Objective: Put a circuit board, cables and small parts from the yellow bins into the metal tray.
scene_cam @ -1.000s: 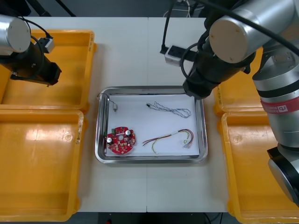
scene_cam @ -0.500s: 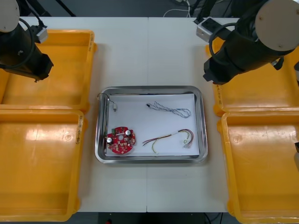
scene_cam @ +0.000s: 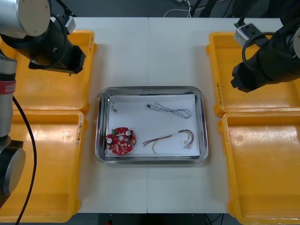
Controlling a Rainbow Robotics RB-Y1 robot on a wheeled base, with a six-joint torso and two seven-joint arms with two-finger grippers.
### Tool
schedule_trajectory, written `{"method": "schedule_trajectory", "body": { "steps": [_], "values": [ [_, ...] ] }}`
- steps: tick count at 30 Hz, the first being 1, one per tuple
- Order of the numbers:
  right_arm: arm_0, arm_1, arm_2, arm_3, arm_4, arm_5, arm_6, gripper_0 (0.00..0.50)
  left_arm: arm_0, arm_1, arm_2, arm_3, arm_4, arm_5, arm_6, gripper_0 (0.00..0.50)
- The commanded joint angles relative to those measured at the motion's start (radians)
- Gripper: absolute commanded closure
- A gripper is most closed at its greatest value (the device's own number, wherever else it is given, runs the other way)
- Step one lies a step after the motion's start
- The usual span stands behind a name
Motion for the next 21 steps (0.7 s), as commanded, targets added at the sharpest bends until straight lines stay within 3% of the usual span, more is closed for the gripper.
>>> {"method": "schedule_trajectory", "body": {
  "steps": [1, 10, 21],
  "values": [
    [0.042, -0.069, -0.067, -0.036, -0.049, 0.004, -0.106, 0.0, 0.005, -0.04, -0.085, -0.064, -0.016, 0.007, 0.203, 0.5],
    [0.134, -0.151, -0.151, -0.039, -0.145, 0.004, -0.232, 0.0, 0.028, -0.081, -0.245, -0.099, -0.033, 0.007, 0.419, 0.5],
    [0.269, -0.223, -0.239, -0.039, -0.138, 0.004, -0.256, 0.0, 0.03, -0.117, -0.385, -0.085, -0.039, -0.043, 0.613, 0.5]
  ]
}}
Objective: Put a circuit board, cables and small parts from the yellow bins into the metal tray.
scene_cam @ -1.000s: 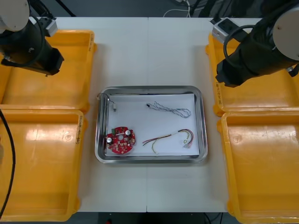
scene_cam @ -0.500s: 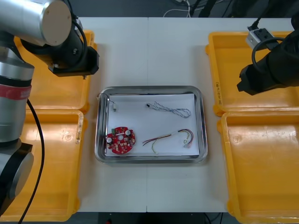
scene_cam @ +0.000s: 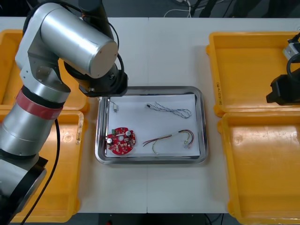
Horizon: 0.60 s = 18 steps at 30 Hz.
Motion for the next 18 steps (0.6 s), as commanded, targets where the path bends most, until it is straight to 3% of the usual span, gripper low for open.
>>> {"method": "schedule_trajectory", "body": {
  "steps": [1, 10, 18],
  "values": [
    [0.071, -0.063, -0.077, -0.031, 0.006, 0.004, -0.022, 0.0, 0.003, -0.022, -0.076, -0.018, -0.013, -0.054, 0.18, 0.5],
    [0.157, -0.066, -0.154, -0.025, 0.018, 0.004, -0.045, 0.0, 0.003, -0.022, -0.151, 0.082, -0.034, -0.165, 0.233, 0.5],
    [0.165, -0.066, -0.196, 0.045, -0.009, 0.004, -0.043, 0.0, 0.003, -0.022, -0.181, 0.171, -0.044, -0.234, 0.237, 0.5]
  ]
}}
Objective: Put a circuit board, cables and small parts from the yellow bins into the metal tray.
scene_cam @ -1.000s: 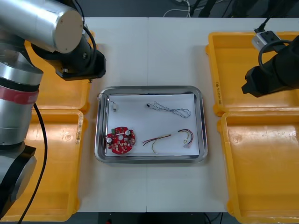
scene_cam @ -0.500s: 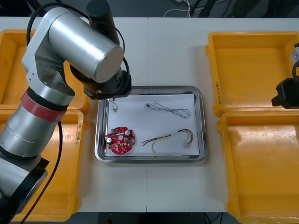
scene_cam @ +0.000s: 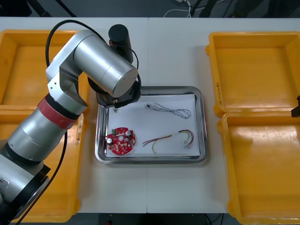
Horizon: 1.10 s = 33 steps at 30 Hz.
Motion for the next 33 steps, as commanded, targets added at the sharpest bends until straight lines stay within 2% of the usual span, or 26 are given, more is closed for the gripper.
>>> {"method": "schedule_trajectory", "body": {
  "steps": [1, 11, 17, 24, 25, 26, 27, 28, 33],
  "values": [
    [0.006, -0.043, -0.052, 0.033, -0.014, 0.004, -0.037, 0.0, 0.0, -0.018, -0.034, 0.04, -0.021, -0.046, -0.035, 0.5],
    [0.007, -0.041, -0.052, 0.065, -0.034, 0.004, -0.015, 0.0, 0.0, -0.018, -0.047, 0.106, -0.019, -0.1, -0.026, 0.5],
    [0.015, -0.035, -0.05, 0.077, -0.051, -0.043, -0.005, 0.0, 0.0, -0.018, -0.054, 0.139, -0.022, -0.152, -0.015, 0.5],
    [0.027, -0.018, -0.044, 0.077, -0.063, -0.092, 0.014, 0.0, 0.0, -0.018, -0.054, 0.137, -0.019, -0.16, -0.003, 0.498],
    [0.027, -0.018, -0.038, 0.077, -0.065, -0.094, 0.018, 0.0, 0.0, -0.018, -0.054, 0.137, -0.019, -0.161, 0.0, 0.464],
    [0.027, -0.018, -0.033, 0.076, -0.067, -0.097, 0.024, 0.0, 0.0, -0.02, -0.054, 0.139, -0.019, -0.163, 0.003, 0.278],
    [0.027, -0.018, -0.032, 0.077, -0.067, -0.098, 0.026, 0.0, 0.0, -0.018, -0.054, 0.137, -0.019, -0.163, 0.005, 0.167],
    [0.027, -0.018, -0.032, 0.077, -0.068, -0.098, 0.032, 0.0, 0.0, -0.02, -0.054, 0.137, -0.019, -0.164, 0.008, 0.0],
    [0.04, -0.018, -0.028, 0.076, -0.071, -0.097, 0.06, 0.0, 0.0, -0.018, -0.054, 0.136, -0.019, -0.176, 0.022, 0.0]
  ]
}}
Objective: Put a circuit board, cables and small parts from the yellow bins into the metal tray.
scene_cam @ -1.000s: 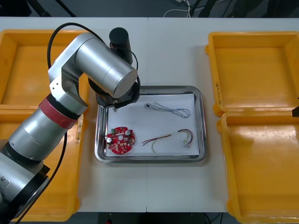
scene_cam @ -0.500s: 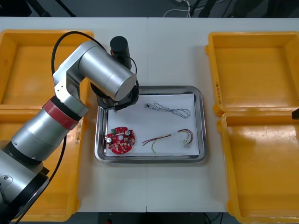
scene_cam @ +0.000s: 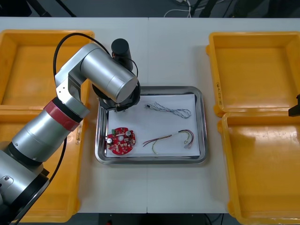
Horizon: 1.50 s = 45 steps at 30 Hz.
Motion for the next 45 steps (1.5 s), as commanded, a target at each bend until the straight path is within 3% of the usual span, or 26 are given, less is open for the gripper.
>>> {"method": "schedule_trajectory", "body": {
  "steps": [1, 12, 20, 35, 45],
  "values": [
    [0.027, -0.018, -0.011, -0.005, -0.012, -0.009, 0.052, 0.0, 0.0, -0.018, -0.016, -0.012, -0.01, -0.017, 0.024, 0.0],
    [0.077, -0.02, -0.011, -0.021, -0.017, -0.038, 0.1, 0.0, 0.0, -0.018, -0.016, -0.035, -0.01, -0.004, 0.043, 0.0],
    [0.118, -0.018, -0.011, -0.047, -0.019, -0.08, 0.126, 0.0, 0.0, 0.0, 0.004, -0.144, 0.004, 0.124, 0.027, 0.0],
    [0.141, -0.02, -0.011, -0.079, -0.006, -0.08, 0.144, 0.0, 0.002, 0.109, 0.185, -0.351, 0.196, 0.369, -0.091, 0.0],
    [0.141, -0.018, -0.011, -0.081, -0.017, -0.061, 0.137, 0.0, 0.026, 0.189, 0.294, -0.42, 0.291, 0.369, -0.161, 0.0]
  ]
}}
